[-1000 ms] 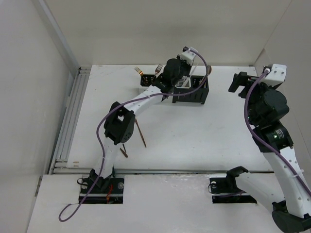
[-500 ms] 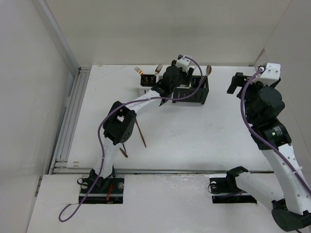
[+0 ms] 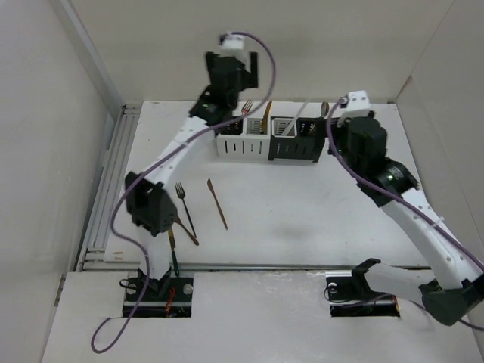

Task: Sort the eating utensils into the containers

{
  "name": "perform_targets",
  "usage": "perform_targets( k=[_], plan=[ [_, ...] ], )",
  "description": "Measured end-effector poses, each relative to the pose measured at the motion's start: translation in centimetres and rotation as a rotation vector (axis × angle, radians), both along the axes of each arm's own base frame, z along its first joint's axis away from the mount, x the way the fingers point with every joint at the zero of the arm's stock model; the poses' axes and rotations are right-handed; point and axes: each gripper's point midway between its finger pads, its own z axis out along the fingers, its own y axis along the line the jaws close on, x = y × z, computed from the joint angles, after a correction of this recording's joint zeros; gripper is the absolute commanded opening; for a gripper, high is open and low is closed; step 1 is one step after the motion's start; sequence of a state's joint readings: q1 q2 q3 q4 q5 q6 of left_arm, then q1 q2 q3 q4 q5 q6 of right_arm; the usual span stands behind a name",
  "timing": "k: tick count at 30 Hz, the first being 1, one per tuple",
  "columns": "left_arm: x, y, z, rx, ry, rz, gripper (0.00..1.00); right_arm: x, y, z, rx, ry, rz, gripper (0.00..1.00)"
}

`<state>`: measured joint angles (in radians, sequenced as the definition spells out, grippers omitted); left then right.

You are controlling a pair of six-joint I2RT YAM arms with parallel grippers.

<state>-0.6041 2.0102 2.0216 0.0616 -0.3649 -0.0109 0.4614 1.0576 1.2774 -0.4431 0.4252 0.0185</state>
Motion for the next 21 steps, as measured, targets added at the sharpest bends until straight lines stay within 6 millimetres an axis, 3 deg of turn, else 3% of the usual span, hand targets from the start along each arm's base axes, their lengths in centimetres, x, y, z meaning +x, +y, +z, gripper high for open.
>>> perform_targets(
  k=[3, 5, 7, 9, 12, 15, 17, 21],
  plan=[
    [-1.7, 10.2, 5.0, -0.058, -0.019, 0.185, 0.83, 0.6, 5.4, -3.6, -0.021, 0.098, 0.109, 1.00],
    [-3.6, 17.6, 6.9, -0.087, -0.029, 0.315, 0.83, 0.6, 9.8, -6.3, -0.050, 0.167, 0.192, 1.00],
    [-6.2, 24.2, 6.7, -0.093, -0.014, 0.444, 0.83, 0.5, 14.1, -9.4, -0.105, 0.251, 0.263, 1.00],
    [-9.4, 29.3, 4.7, -0.083, 0.022, 0.553, 0.83, 0.3, 18.8, -12.1, -0.157, 0.329, 0.333, 1.00],
    [-14.4, 33.2, 0.3, -0.048, 0.112, 0.642, 0.83, -0.5, 25.5, -16.7, -0.215, 0.442, 0.458, 1.00],
    [-18.9, 35.1, -3.2, -0.044, 0.180, 0.683, 0.83, -2.1, 29.2, -21.2, -0.261, 0.556, 0.556, 1.00],
    [-21.6, 35.9, -4.2, -0.065, 0.190, 0.699, 0.83, -2.9, 30.5, -24.3, -0.283, 0.635, 0.599, 1.00],
    [-25.5, 36.8, -3.7, -0.141, 0.128, 0.717, 0.83, -4.2, 30.6, -28.9, -0.318, 0.759, 0.607, 1.00]
  ],
)
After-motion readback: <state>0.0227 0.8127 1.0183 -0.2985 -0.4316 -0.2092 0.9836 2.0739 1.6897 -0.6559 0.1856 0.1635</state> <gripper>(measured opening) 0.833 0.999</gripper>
